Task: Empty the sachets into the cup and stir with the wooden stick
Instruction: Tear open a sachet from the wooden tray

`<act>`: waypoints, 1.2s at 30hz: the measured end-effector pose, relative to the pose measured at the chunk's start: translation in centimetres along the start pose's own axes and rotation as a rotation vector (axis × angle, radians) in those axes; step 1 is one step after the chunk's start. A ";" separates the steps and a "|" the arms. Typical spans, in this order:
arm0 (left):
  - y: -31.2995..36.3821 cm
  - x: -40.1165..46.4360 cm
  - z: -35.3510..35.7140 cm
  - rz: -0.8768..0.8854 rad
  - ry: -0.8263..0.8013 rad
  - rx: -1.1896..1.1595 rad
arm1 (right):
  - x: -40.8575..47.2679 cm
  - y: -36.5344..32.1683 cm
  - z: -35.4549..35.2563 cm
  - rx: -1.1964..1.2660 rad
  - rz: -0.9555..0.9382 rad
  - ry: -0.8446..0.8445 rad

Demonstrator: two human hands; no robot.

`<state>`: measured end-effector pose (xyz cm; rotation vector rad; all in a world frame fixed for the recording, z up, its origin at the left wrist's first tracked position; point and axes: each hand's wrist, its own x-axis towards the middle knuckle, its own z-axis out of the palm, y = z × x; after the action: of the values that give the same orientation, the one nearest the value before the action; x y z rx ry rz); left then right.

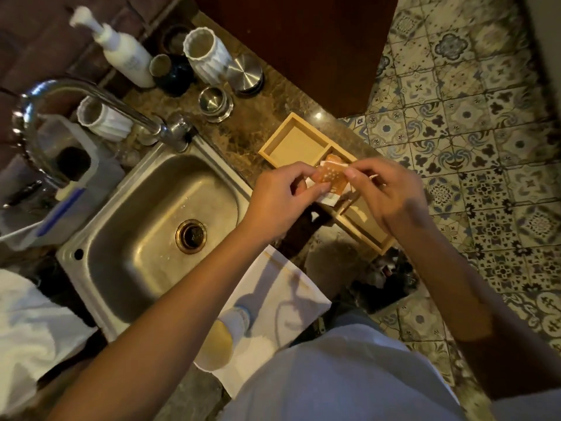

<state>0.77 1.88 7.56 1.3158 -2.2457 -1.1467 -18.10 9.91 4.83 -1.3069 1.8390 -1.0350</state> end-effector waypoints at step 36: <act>2.4 -29.4 -13.5 0.111 0.281 0.527 | -16.0 -19.9 8.2 0.023 -0.303 -0.673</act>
<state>23.25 20.41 21.93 1.3986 -2.4477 -0.3054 2.33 19.42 19.37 -1.6941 1.1447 -0.6348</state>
